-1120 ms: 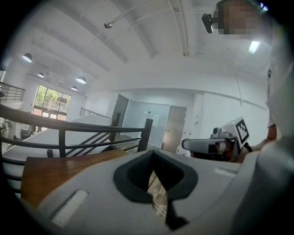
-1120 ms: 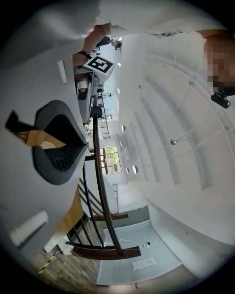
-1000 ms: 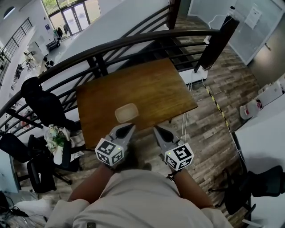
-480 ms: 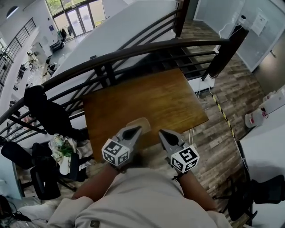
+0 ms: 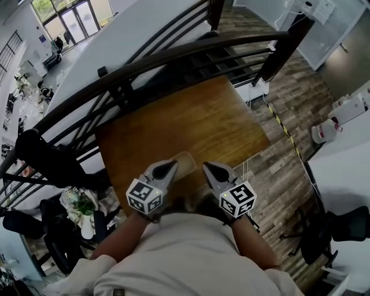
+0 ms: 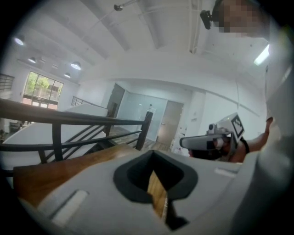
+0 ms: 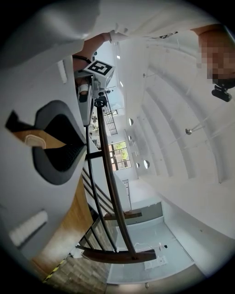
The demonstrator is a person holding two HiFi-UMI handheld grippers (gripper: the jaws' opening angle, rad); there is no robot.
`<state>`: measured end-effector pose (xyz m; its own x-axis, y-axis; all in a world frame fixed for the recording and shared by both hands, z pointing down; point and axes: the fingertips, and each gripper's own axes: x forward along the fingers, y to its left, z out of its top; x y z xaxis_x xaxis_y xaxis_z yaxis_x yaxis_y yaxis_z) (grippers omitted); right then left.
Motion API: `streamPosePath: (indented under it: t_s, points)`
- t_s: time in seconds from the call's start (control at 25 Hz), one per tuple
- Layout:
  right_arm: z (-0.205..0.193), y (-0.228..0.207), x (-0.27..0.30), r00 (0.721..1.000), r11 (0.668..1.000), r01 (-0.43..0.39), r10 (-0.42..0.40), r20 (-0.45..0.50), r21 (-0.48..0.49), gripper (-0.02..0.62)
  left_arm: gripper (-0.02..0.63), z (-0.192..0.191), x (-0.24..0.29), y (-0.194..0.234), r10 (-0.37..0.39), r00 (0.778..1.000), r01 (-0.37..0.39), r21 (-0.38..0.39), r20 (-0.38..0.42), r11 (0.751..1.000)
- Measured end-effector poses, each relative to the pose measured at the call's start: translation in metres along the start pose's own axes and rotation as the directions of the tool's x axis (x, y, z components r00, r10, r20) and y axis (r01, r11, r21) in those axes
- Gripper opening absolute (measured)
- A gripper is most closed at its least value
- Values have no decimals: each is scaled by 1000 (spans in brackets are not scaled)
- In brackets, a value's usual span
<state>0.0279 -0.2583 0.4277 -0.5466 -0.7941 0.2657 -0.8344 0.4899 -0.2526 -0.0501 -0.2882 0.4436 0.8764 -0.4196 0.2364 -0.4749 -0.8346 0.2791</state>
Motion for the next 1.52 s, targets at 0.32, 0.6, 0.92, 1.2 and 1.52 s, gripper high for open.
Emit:
streamPosePath:
  t_s: [0.32, 0.6, 0.92, 1.2, 1.52]
  points:
    - [-30, -37, 24, 999, 997, -10, 13, -43, 79, 5, 3, -21, 33, 22, -16, 998, 15, -29, -53, 999]
    - [-67, -68, 39, 994, 992, -35, 47, -97, 122, 6, 3, -48, 61, 27, -16, 994, 12, -38, -106, 999]
    - [-111, -93, 58, 979, 970, -108, 142, -144, 217, 28, 3, -83, 96, 36, -6, 986, -7, -75, -166, 997]
    - [-167, -119, 76, 951, 948, -141, 210, -228, 285, 53, 3, -121, 119, 49, 13, 976, -40, -121, -218, 992]
    - [-229, -134, 92, 914, 917, -172, 285, -288, 360, 84, 3, -156, 134, 64, 29, 962, -72, -153, -270, 986]
